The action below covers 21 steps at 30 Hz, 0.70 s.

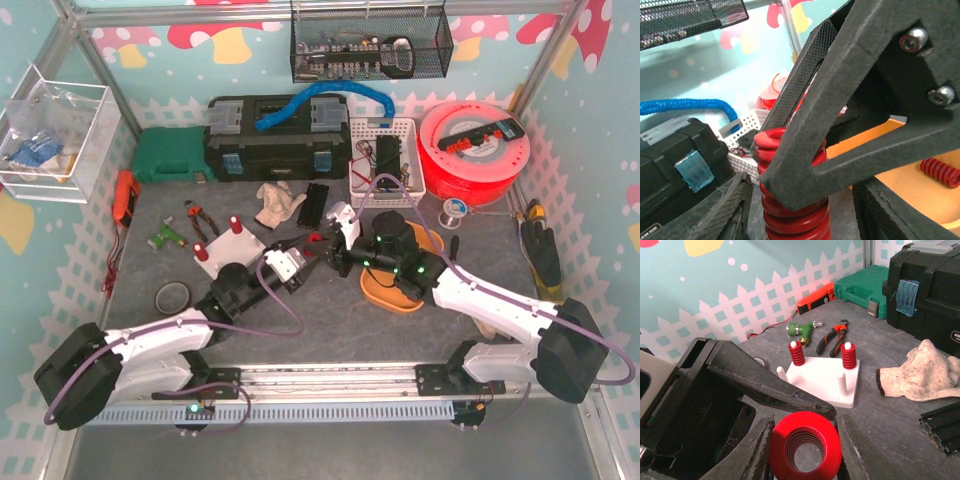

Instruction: Install the large spring

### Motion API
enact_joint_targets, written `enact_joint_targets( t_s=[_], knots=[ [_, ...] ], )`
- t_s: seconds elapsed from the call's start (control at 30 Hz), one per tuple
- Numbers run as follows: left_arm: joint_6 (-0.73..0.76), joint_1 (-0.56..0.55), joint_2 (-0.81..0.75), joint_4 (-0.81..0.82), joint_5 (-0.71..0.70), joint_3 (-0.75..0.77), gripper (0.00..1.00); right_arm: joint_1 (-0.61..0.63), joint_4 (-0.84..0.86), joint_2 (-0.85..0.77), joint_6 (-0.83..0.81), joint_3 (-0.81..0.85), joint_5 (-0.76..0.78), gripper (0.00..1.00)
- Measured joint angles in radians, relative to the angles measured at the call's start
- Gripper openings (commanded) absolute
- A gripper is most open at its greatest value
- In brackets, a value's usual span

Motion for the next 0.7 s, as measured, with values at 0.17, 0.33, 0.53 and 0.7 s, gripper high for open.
enact_joint_targets(
  t_s=[0.17,0.33,0.53,0.7],
  knots=[
    [-0.005,0.000,0.008,-0.008,-0.004,0.007,0.35,0.005,-0.037,0.024,-0.011,0.021,0.020,0.00],
    [-0.009,0.000,0.022,-0.014,-0.029,0.007,0.21,0.005,-0.056,0.026,-0.007,0.024,0.032,0.06],
    [-0.019,-0.002,0.034,-0.015,-0.035,0.008,0.00,0.004,-0.069,0.026,-0.004,0.024,0.037,0.31],
    [-0.058,-0.003,0.036,-0.026,-0.034,0.019,0.00,0.001,-0.059,0.024,-0.005,0.023,0.047,0.36]
  ],
)
